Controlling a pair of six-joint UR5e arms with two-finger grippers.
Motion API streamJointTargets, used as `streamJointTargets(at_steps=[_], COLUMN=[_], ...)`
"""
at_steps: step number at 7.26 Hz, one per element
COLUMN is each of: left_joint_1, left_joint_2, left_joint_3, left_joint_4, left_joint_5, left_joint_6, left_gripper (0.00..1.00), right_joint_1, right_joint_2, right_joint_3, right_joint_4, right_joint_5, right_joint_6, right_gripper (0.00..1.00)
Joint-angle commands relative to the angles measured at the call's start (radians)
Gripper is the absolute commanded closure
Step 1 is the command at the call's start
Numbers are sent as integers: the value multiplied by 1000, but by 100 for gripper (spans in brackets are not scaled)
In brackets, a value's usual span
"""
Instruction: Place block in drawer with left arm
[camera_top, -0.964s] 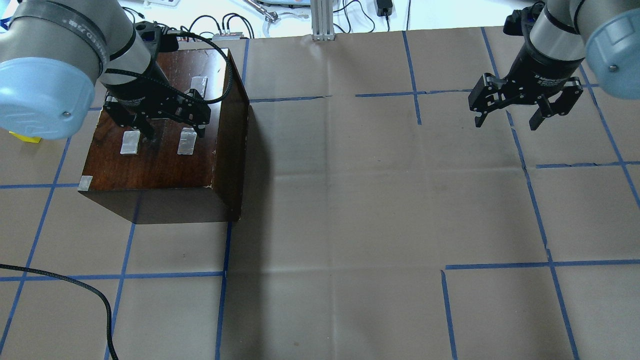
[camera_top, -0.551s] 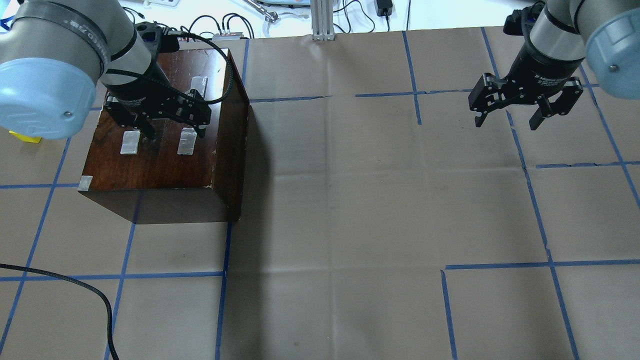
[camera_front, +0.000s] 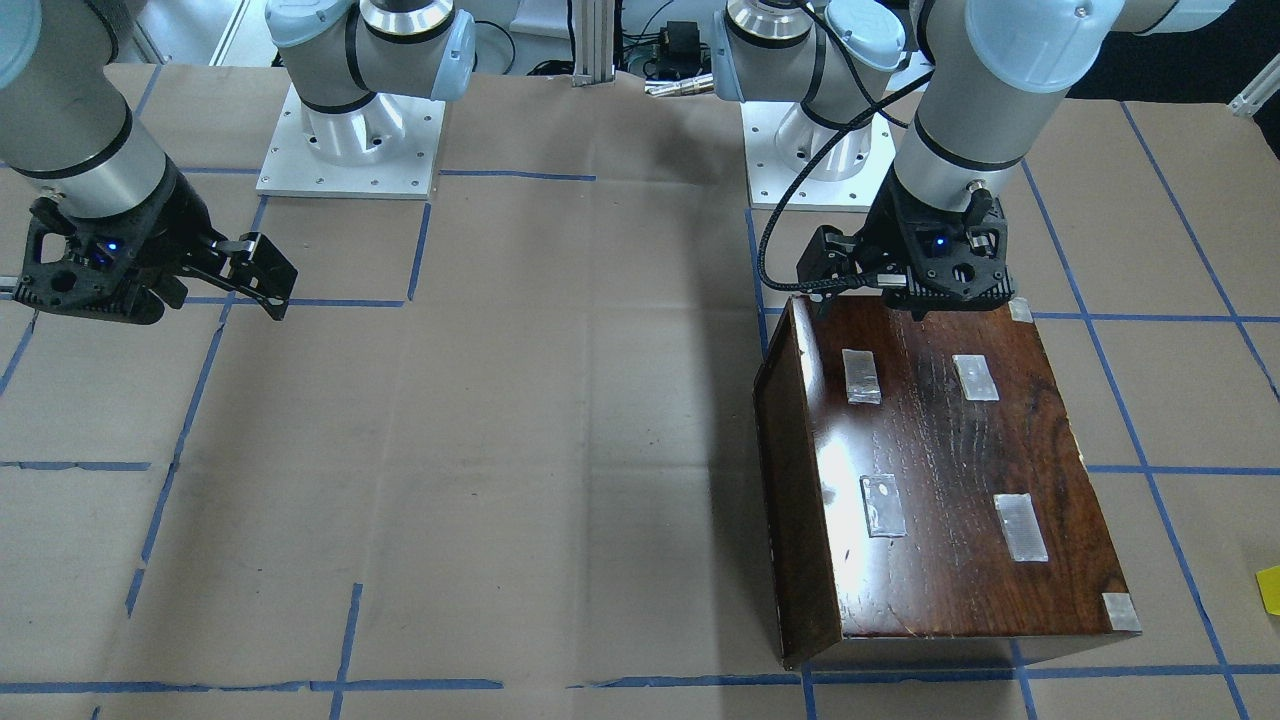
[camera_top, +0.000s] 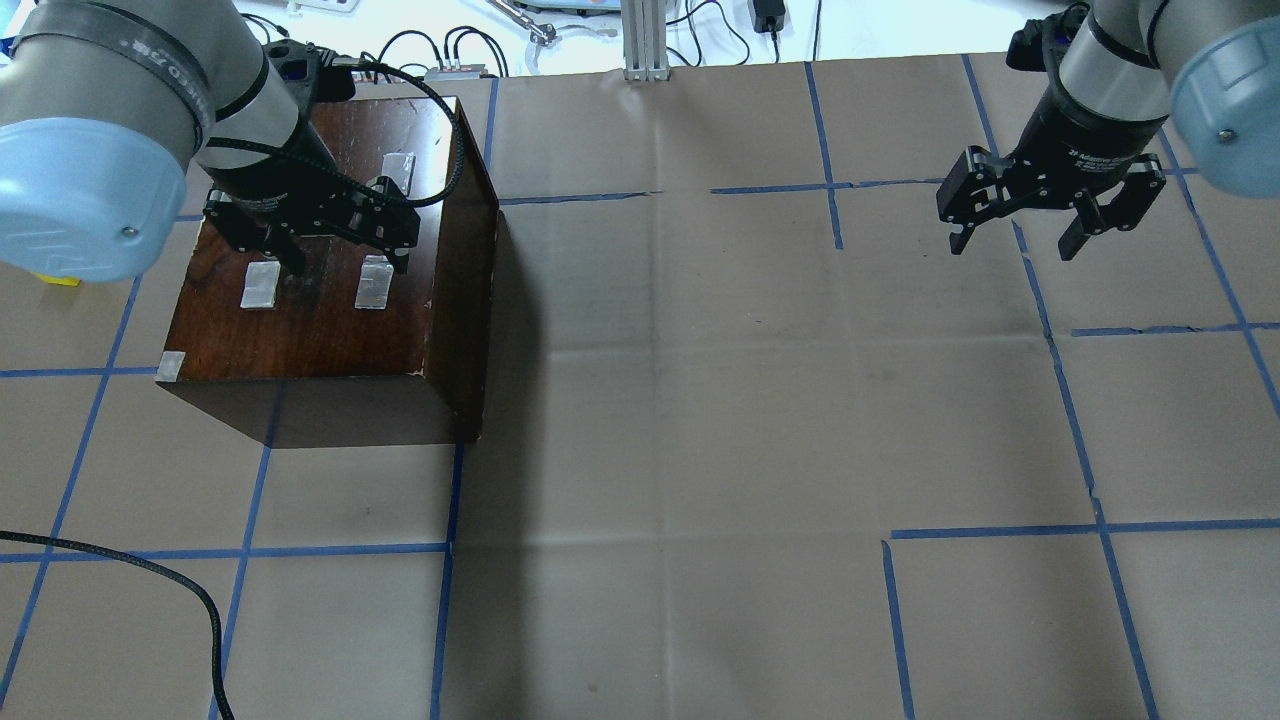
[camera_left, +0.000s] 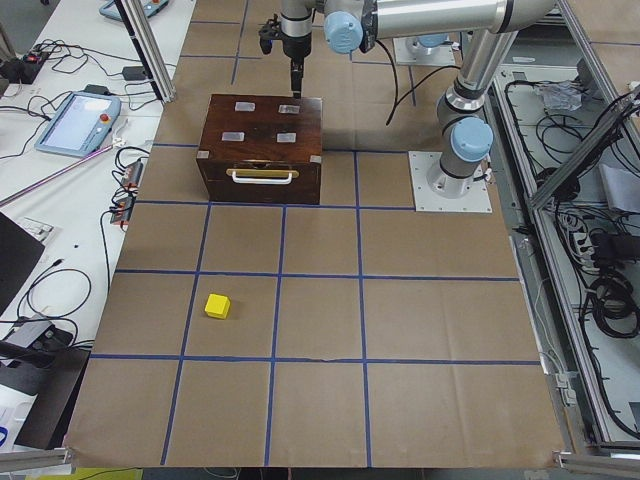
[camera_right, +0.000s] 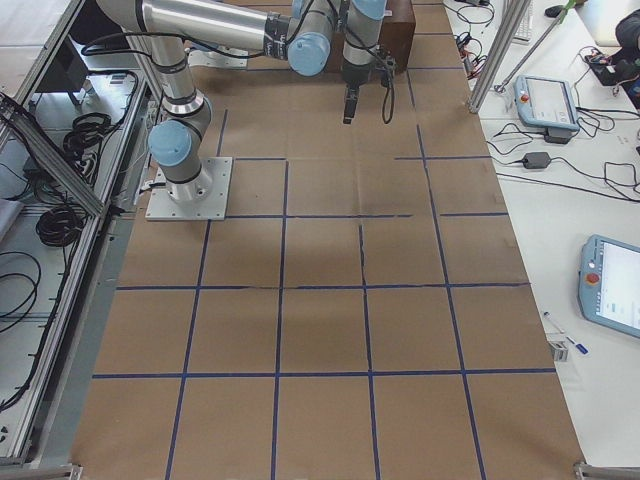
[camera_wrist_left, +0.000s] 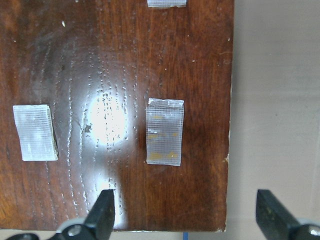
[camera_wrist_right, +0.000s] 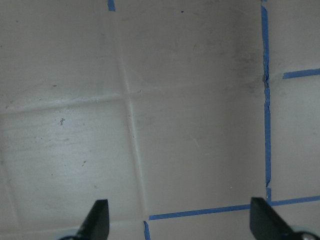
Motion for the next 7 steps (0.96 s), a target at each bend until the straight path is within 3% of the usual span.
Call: streamJointTargets(at_steps=[1, 7], left_joint_1=[-2, -3], left_joint_2=[10, 7], left_joint_3=[3, 28], left_joint_4=[-1, -51], left_joint_5=[2, -7], left_joint_6=[2, -16], left_gripper=[1, 1], right_joint_1=[0, 0], right_joint_2=[-1, -1], right_joint_3=[1, -1], right_joint_4=[0, 0], right_joint_5=[0, 0], right_joint_6=[1, 0], right_gripper=[0, 0])
